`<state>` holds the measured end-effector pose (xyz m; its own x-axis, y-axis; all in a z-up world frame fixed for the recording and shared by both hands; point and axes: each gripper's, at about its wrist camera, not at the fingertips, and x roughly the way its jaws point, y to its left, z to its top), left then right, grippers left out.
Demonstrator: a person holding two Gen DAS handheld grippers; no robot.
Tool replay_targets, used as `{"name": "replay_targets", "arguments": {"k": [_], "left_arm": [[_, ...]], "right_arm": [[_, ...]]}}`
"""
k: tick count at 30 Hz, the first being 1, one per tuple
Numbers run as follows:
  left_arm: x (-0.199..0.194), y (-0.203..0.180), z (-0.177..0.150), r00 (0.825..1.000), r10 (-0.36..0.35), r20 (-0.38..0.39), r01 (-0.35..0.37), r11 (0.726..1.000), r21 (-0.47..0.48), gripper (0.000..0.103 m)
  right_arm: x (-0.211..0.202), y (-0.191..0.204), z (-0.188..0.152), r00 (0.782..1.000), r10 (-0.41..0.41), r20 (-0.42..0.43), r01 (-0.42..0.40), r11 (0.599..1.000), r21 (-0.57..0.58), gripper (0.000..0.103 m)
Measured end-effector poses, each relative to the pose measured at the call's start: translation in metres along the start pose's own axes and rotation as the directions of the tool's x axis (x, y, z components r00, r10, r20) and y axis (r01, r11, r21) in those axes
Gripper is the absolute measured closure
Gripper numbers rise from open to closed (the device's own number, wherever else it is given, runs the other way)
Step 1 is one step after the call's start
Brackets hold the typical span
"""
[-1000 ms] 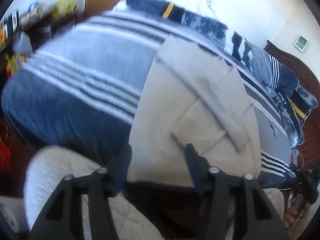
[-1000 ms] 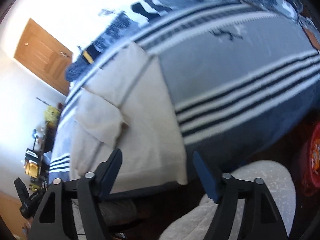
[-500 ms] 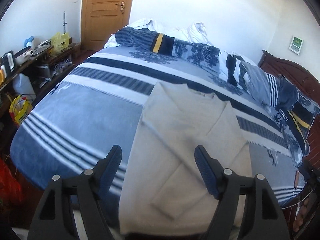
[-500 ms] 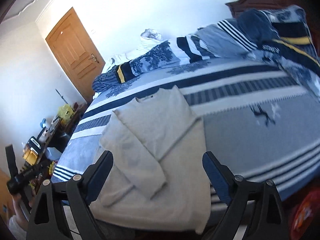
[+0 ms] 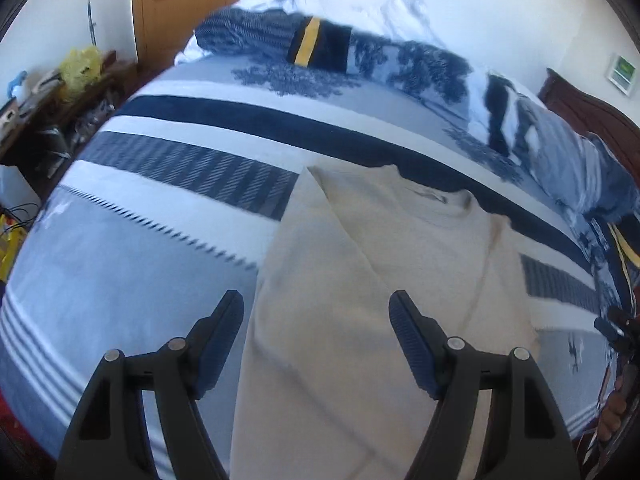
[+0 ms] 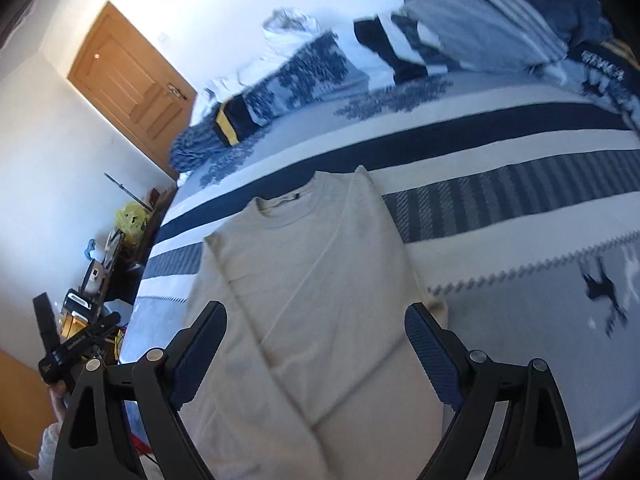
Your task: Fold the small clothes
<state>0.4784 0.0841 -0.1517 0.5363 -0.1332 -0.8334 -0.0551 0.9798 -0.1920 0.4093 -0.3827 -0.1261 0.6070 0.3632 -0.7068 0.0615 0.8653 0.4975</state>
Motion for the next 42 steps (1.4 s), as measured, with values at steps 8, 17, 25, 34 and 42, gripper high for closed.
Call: {"name": "replay_targets", "arguments": {"k": [8, 17, 25, 34, 42], "left_arm": [[0.116, -0.002, 0.082, 0.995, 0.034, -0.096, -0.035, 0.999, -0.008, 0.029], [0.227, -0.003, 0.115, 0.983, 0.041, -0.178, -0.04, 0.999, 0.013, 0.055], [0.218, -0.003, 0.118, 0.989, 0.056, -0.135, -0.05, 0.997, 0.052, 0.095], [0.037, 0.003, 0.083, 0.995, -0.063, 0.076, 0.059, 0.997, 0.052, 0.096], [-0.092, 0.011, -0.041, 0.988, -0.095, 0.123, 0.075, 0.984, 0.159, 0.097]], "right_arm": [[0.119, -0.036, 0.085, 0.994, -0.026, -0.106, 0.029, 0.999, 0.028, 0.02], [0.236, -0.06, 0.145, 0.981, -0.056, -0.186, 0.07, 0.995, 0.07, 0.037], [0.288, -0.071, 0.16, 0.946, -0.182, -0.269, 0.192, 0.981, 0.008, 0.093], [0.157, -0.012, 0.155, 0.979, -0.154, -0.131, 0.144, 0.986, -0.085, 0.097], [0.002, -0.002, 0.051, 0.998, -0.053, -0.018, 0.051, 0.995, -0.08, 0.097]]}}
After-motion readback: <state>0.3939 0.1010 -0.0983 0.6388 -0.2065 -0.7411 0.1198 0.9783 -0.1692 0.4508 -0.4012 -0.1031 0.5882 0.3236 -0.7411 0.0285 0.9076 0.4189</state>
